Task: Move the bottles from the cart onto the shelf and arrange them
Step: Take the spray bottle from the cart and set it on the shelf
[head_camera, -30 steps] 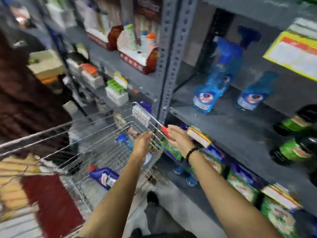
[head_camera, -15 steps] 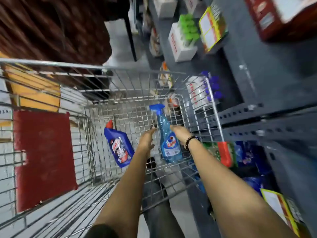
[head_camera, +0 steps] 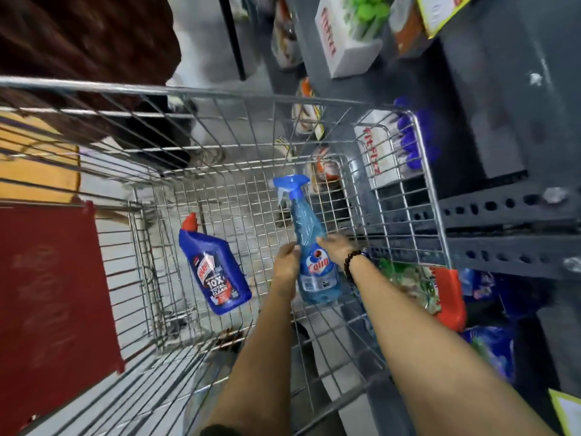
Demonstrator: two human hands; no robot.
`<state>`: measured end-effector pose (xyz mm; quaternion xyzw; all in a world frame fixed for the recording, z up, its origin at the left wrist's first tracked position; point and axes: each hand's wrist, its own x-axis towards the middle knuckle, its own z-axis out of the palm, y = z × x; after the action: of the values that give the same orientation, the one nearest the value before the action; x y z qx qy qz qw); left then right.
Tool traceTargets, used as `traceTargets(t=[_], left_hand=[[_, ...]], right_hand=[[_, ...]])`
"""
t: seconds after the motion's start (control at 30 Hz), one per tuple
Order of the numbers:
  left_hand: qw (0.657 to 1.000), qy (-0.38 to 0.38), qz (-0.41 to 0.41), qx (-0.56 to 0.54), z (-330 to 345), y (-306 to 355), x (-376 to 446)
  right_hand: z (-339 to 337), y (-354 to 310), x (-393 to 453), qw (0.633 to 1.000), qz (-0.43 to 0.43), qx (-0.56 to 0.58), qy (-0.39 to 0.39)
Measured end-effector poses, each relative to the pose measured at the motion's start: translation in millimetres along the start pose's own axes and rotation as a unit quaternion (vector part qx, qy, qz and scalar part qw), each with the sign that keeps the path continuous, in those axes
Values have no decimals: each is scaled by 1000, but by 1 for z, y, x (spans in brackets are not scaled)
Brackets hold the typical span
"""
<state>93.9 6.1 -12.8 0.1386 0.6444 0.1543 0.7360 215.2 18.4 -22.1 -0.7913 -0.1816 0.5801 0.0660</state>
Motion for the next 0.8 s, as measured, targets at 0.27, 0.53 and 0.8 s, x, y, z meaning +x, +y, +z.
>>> traceTargets(t=[0.27,0.53,0.8], left_hand=[[991,-44,100,79,-28,44,-69],[916,-256,221,216,-33,104,-207],[761,-475,329,294,16,134,-379]], right_hand=[[-14,-13,-91,995,-74,57,-31],[-60,-12,-266,949,-241,201,-18],[-107,40,-466,859,-423,284,54]])
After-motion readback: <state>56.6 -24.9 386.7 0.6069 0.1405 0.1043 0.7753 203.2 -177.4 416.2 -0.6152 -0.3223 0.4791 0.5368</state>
